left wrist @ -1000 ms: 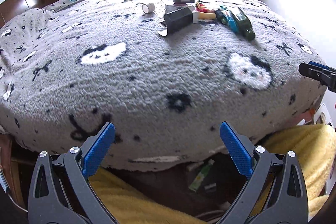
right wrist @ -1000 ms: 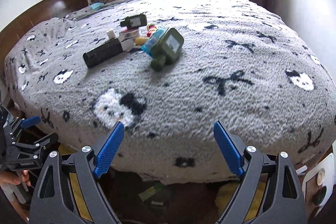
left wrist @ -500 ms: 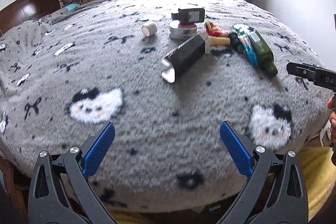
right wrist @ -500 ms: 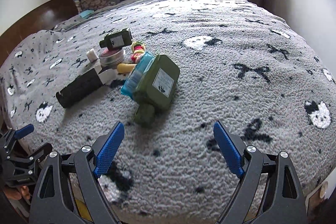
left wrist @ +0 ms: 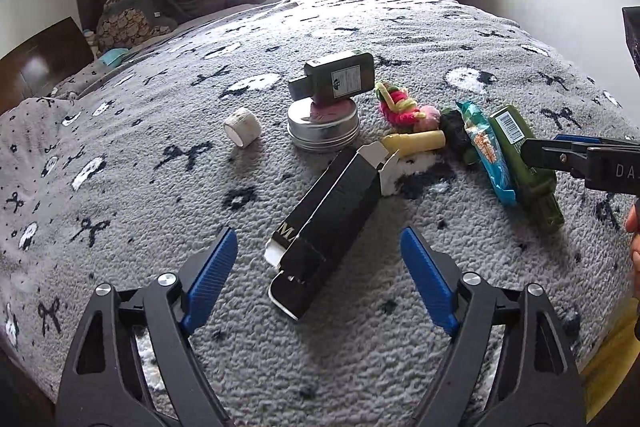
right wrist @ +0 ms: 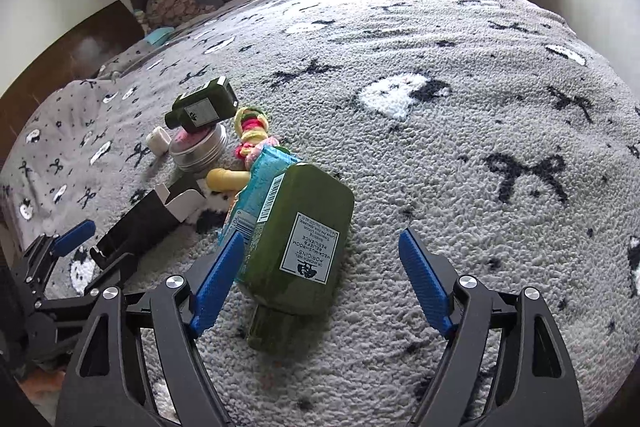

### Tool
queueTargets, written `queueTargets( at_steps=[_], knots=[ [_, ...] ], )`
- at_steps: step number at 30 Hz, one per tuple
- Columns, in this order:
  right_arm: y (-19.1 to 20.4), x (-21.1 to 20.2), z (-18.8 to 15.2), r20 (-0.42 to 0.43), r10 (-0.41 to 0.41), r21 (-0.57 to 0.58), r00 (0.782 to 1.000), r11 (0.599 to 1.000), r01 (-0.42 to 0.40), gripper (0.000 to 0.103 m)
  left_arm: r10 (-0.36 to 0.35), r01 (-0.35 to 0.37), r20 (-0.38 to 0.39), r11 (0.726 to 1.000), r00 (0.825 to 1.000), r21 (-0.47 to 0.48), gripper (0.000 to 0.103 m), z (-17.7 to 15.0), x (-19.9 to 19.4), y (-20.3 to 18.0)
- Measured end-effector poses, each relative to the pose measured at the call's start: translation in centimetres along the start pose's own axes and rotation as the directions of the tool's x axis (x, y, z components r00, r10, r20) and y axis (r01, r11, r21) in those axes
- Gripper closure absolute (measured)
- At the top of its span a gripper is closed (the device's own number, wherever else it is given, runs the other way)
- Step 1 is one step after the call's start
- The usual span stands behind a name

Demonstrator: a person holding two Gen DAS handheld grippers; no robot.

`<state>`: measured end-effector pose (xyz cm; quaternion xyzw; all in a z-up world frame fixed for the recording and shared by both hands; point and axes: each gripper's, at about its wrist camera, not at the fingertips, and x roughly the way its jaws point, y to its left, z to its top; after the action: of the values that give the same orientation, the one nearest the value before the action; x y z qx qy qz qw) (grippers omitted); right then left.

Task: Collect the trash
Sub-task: 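Grasp the dark green bottle with the right tool while the left tool grasps the black box, then carry the dark green bottle and black box down over the bin with both tools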

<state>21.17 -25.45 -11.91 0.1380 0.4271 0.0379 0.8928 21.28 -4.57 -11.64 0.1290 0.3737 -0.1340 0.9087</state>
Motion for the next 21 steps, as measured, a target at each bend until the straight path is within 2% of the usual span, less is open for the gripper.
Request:
queueTargets(
  at_steps=[1, 3, 4, 6, 10, 11, 12, 16, 21],
  knots=[
    [-0.1, 0.4, 0.1, -0.009, 0.019, 0.008, 1.0, 1.0, -0.019, 0.025, -0.012, 0.012, -0.005, 1.0, 1.0, 0.005, 0.03, 0.2, 0.5, -0.2],
    [-0.2, 1.3, 0.2, -0.027, 0.046, 0.015, 0.999, 0.999, -0.045, 0.026, -0.028, 0.028, -0.017, 0.999, 0.999, 0.015, 0.039, 0.5, 1.4, -0.4],
    [-0.2, 1.8, 0.2, -0.036, 0.056, 0.016, 0.998, 0.998, -0.055, 0.03, -0.034, 0.034, -0.025, 0.999, 0.999, 0.014, 0.042, 0.6, 2.0, -0.5],
    [0.0, 2.8, 0.2, -0.053, 0.079, 0.023, 0.995, 0.997, -0.078, 0.034, -0.052, 0.052, -0.044, 0.999, 0.998, 0.009, 0.053, 0.8, 2.9, -0.5],
    [1.0, 3.0, 0.5, -0.031, 0.065, -0.01, 0.997, 0.998, -0.065, 0.041, -0.066, 0.067, -0.046, 0.998, 0.997, 0.006, 0.07, 1.2, 3.6, -0.1],
    [1.1, 3.0, 0.5, -0.032, 0.066, -0.017, 0.997, 0.998, -0.066, 0.042, -0.078, 0.079, -0.049, 0.997, 0.996, 0.005, 0.077, 1.3, 3.6, 0.0],
    [1.2, 2.9, 0.5, -0.031, 0.064, -0.026, 0.997, 0.998, -0.065, 0.043, -0.081, 0.082, -0.047, 0.997, 0.996, 0.008, 0.089, 1.3, 3.5, -0.1],
    [1.6, 2.3, 0.4, -0.02, 0.055, -0.057, 0.998, 0.997, -0.056, 0.044, -0.092, 0.092, -0.055, 0.996, 0.994, 0.007, 0.097, 1.2, 3.2, -0.2],
    [1.8, 0.7, -0.3, 0.006, 0.048, -0.079, 0.999, 0.996, -0.048, 0.045, -0.109, 0.109, -0.061, 0.994, 0.992, 0.005, 0.097, 0.4, 2.1, -0.7]
  ],
)
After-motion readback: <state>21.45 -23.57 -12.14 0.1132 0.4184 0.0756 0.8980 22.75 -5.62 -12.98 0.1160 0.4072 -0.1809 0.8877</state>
